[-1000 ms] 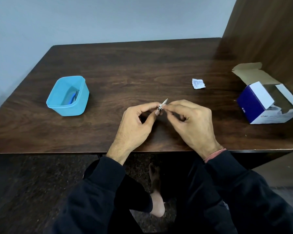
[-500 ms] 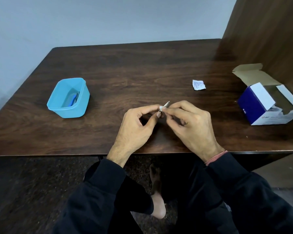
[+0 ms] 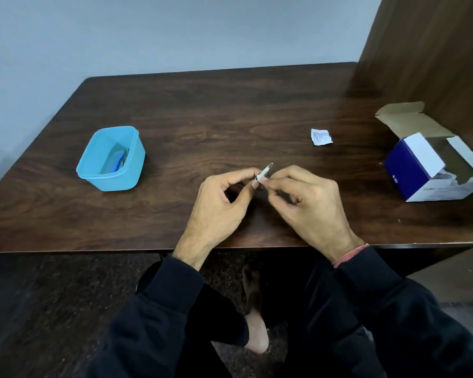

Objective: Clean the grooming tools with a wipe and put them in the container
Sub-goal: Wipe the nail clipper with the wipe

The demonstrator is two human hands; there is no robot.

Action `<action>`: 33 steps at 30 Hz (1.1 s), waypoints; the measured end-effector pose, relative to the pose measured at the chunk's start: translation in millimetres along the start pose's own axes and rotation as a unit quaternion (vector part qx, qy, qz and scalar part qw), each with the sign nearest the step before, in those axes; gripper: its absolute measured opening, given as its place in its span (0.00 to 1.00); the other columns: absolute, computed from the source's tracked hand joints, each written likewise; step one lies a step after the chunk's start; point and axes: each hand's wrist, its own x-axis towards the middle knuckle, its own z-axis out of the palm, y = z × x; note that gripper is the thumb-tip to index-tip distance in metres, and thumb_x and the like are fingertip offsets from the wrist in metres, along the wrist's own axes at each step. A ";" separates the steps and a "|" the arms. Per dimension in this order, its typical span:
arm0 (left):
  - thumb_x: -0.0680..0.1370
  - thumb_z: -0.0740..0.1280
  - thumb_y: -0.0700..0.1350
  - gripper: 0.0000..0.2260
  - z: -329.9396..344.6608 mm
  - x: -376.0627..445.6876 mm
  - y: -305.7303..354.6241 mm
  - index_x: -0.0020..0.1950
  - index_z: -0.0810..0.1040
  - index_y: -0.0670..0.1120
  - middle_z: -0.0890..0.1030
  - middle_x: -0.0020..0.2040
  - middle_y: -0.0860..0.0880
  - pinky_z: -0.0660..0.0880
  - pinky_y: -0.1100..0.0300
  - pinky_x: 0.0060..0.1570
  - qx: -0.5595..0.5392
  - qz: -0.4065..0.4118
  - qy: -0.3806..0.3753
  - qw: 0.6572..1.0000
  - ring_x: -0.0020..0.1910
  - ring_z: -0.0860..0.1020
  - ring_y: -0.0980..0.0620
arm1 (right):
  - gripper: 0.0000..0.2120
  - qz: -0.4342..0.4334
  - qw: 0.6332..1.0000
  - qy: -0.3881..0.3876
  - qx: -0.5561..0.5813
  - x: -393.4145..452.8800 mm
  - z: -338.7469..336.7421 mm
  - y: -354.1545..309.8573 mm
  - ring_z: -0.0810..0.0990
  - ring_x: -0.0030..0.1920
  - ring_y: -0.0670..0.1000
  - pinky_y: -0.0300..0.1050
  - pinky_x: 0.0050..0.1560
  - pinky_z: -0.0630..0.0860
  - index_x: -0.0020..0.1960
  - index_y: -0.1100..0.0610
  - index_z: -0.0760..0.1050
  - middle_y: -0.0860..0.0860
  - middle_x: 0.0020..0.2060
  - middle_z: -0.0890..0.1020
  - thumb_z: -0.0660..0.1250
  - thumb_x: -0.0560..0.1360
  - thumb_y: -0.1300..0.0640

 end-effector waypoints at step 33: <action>0.85 0.73 0.52 0.10 3.5 -0.3 -3.0 0.63 0.89 0.63 0.89 0.56 0.66 0.82 0.43 0.67 0.048 -0.028 -0.001 0.998 0.57 0.87 0.59 | 0.08 0.057 0.998 0.025 -0.001 4.4 0.4 5.3 0.73 0.37 0.30 0.35 0.42 0.73 0.57 0.54 0.91 0.45 0.49 0.86 0.78 0.79 0.62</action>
